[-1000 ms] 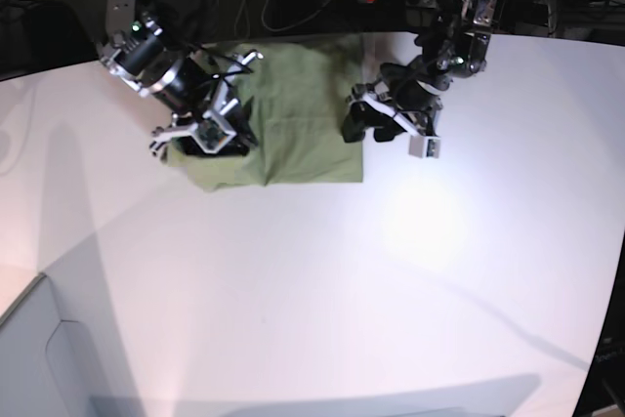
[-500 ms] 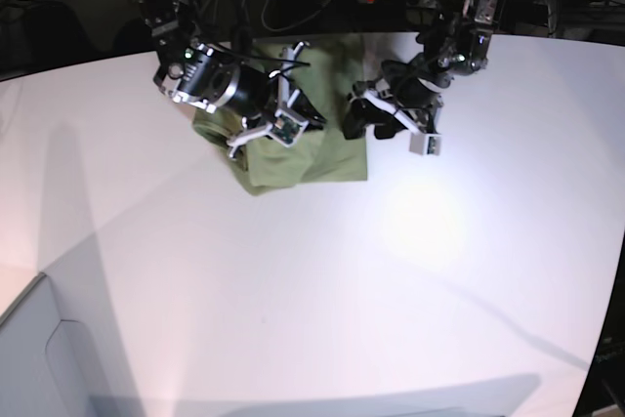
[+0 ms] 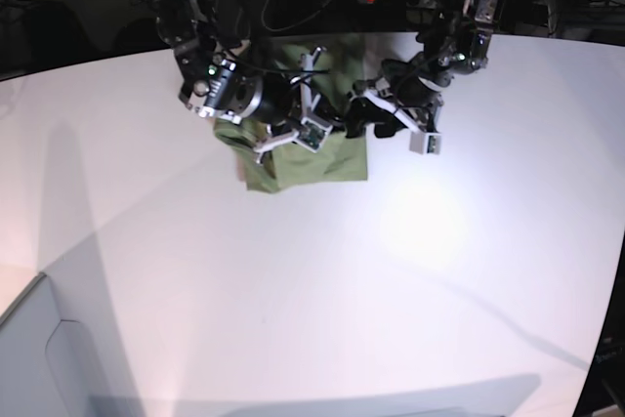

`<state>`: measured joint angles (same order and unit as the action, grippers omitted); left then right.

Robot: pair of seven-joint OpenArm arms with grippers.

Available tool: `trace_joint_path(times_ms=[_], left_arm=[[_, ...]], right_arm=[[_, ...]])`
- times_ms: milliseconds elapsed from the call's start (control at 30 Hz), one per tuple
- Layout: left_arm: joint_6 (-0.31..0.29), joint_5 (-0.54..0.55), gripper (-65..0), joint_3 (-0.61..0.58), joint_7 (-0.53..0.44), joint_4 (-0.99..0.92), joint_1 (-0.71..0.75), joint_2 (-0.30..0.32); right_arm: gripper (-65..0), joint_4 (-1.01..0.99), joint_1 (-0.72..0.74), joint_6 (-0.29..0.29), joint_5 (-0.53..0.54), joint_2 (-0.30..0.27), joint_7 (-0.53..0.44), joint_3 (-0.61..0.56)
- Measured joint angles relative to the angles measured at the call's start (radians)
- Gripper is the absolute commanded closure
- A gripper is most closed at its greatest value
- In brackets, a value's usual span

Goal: Fold the T-shirt properly
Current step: 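Move both grippers onto the folded shirt bundle's edge, then fold the bundle over with the right gripper while the left withdraws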

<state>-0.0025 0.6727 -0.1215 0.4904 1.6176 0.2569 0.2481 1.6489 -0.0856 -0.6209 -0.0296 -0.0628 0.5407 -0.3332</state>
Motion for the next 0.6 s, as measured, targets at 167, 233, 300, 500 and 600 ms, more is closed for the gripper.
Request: trace_joint_path(times_ms=[167, 233, 300, 500, 600], left_arm=[[0.023, -0.008, -36.7, 0.002, 0.026, 0.047, 0.011, 0.040], [0.024, -0.014, -36.7, 0.009, 0.031, 0.062, 0.018, 0.040], [0.014, -0.004, -36.7, 0.045, 0.030, 0.077, 0.034, 0.030], [0.021, -0.003, -36.7, 0.165, 0.030, 0.129, 0.098, 0.036], [0.019, -0.002, -36.7, 0.237, 0.031, 0.163, 0.141, 0.032]], right_arm=[[-19.5, -0.008, 0.013, -0.001, 0.001, -0.001, -0.002, -0.002], [-30.1, -0.008, 0.009, -0.002, 0.004, -0.001, -0.002, -0.004], [-38.0, 0.014, 0.000, -0.003, 0.003, -0.002, 0.002, -0.006], [-43.8, 0.186, -0.059, -0.005, 0.002, -0.041, -0.003, 0.000], [-43.8, 0.264, -0.080, -0.005, 0.014, -0.053, -0.012, 0.040]])
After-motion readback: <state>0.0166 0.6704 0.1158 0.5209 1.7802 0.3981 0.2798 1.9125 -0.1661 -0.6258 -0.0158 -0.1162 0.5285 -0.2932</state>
